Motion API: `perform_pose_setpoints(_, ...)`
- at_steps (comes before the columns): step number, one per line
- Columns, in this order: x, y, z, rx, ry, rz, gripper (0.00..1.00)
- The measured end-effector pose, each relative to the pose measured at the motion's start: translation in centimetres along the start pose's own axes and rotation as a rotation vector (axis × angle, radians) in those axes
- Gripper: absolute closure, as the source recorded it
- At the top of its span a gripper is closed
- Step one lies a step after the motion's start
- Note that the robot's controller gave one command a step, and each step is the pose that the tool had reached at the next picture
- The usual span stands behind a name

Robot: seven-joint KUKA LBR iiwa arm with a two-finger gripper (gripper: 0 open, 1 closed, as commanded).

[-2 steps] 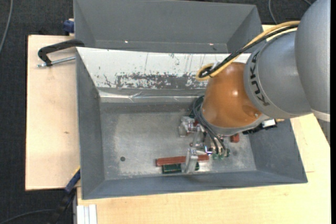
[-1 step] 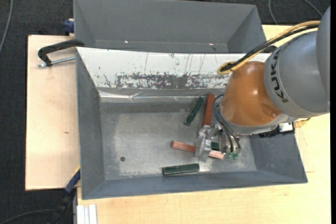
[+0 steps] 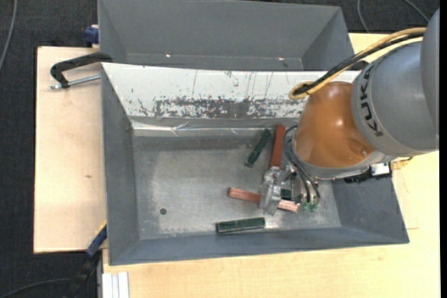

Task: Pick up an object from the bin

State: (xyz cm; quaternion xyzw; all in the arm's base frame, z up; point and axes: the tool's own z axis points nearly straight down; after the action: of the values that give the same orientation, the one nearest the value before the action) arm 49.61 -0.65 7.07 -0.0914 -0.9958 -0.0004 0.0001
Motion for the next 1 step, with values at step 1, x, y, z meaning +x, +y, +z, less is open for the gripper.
perform_pose_setpoints(1, 0.02, 0.01, -0.17, 0.0, -0.001, 0.0, 1.0)
